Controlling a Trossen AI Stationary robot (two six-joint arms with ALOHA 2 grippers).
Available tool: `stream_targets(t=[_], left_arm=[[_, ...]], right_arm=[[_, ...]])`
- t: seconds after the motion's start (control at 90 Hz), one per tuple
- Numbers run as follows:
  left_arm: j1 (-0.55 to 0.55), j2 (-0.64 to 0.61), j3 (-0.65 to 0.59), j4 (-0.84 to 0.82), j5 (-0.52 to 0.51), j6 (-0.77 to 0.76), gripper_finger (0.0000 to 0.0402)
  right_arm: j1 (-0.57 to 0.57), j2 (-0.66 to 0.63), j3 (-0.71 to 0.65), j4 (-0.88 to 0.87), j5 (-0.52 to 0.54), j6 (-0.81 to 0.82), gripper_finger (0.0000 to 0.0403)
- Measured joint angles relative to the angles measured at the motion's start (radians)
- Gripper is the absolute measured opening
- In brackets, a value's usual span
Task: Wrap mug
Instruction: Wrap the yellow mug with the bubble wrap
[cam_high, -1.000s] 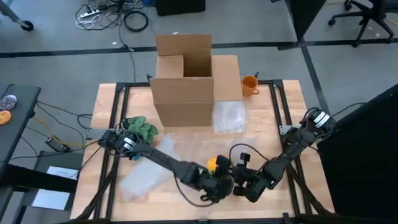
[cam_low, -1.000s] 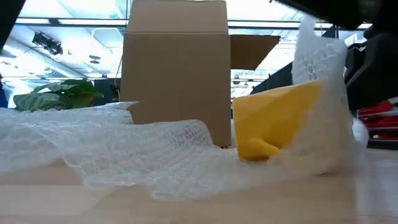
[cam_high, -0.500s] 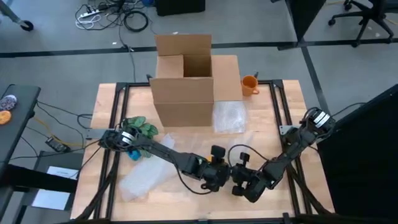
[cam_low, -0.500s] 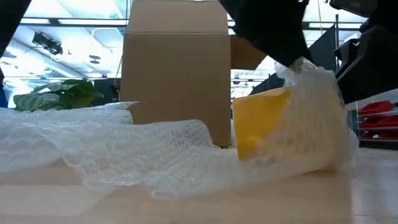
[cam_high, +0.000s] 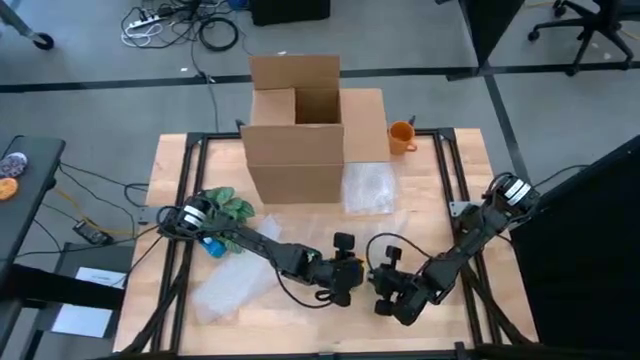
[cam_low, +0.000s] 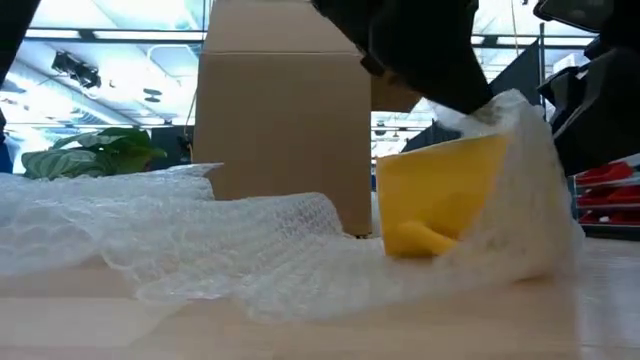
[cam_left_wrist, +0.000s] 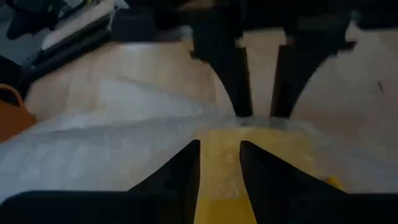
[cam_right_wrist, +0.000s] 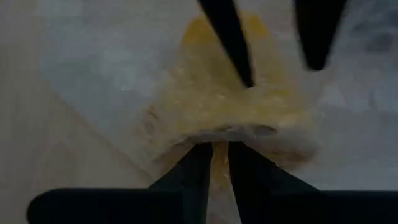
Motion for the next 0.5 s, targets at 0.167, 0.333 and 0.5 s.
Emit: stream_targets(t=[0.167,0.333,0.5], left_arm=[[0.002,0.0,-0.004,0.075,0.026,-0.026,0.0099],[0.014,0.0,-0.006,0.096,0.084,-0.029,0.0099],[0.041,-0.043,-0.131,0.249,0.176,-0.057,0.0099]], right_arm=[[0.0,-0.02,0.0,0.001,-0.042,0.001,0.0034],[0.0,-0.022,0.0,0.002,-0.042,0.001,0.0034],[0.0,-0.022,0.0,0.001,-0.042,0.001,0.0034]])
